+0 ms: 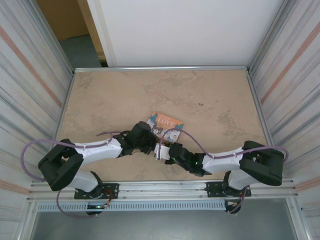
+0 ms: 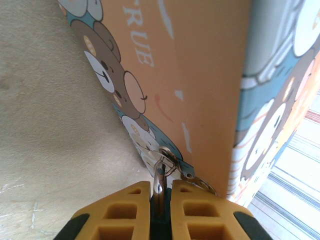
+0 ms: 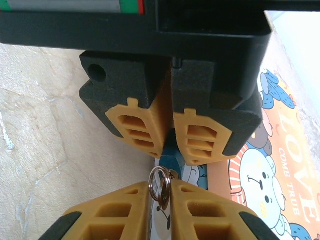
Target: Unlock a padlock with a key
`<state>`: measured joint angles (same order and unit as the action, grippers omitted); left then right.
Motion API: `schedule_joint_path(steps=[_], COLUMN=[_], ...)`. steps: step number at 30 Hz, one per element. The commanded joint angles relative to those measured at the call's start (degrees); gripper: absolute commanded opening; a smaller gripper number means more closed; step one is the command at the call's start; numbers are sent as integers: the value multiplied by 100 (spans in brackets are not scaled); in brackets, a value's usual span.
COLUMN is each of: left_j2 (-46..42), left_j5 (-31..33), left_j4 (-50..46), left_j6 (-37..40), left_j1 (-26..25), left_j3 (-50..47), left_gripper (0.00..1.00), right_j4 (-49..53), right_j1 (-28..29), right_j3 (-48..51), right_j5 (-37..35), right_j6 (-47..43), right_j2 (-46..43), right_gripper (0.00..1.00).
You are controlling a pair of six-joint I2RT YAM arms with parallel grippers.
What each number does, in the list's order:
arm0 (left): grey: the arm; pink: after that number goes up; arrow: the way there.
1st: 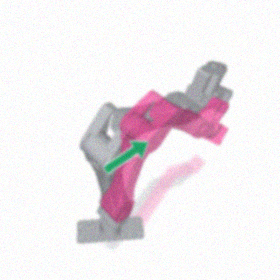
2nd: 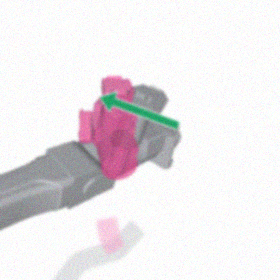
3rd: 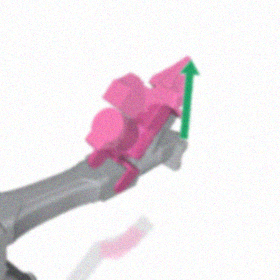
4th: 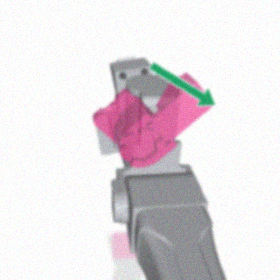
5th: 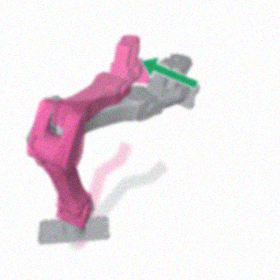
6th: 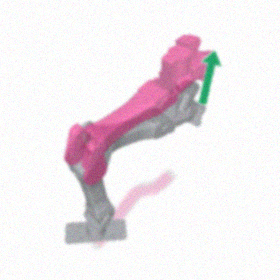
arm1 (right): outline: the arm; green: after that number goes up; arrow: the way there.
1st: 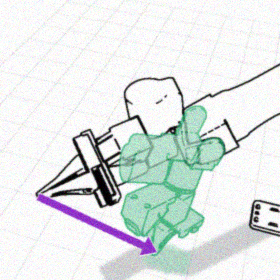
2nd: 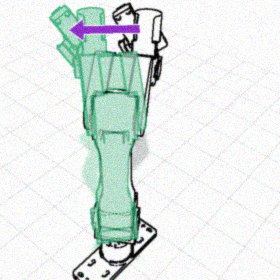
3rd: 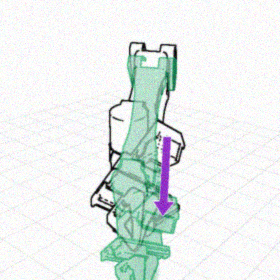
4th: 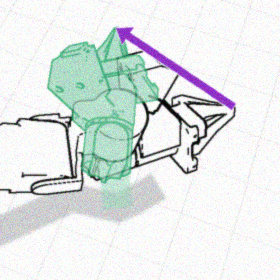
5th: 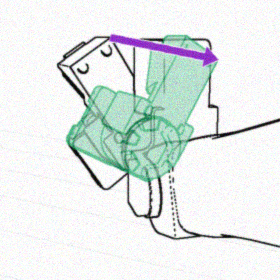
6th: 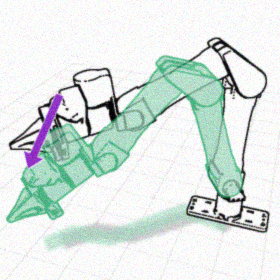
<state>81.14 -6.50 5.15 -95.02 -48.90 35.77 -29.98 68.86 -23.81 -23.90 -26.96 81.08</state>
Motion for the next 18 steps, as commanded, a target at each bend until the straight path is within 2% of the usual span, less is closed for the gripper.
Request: schedule_joint_path(steps=[1,6,9,18], left_j2=[59,86,103,147], left_j5=[-89,-116,-107,-88], left_j4=[214,252,263,290], left_j6=[-99,-110,-115,-149], left_j1=[-67,-84,-97,-154], left_j3=[106,106,106,115], left_gripper=[0,0,0,0], right_j4=[-236,-289,-315,-419], right_j1=[-4,-4,-4,-63], right_j3=[-179,-176,-172,-182], right_j5=[-66,-56,-19,34], right_j6=[241,411,604,1297], right_j2=[116,171,180,242], right_gripper=[14,7,0,0])
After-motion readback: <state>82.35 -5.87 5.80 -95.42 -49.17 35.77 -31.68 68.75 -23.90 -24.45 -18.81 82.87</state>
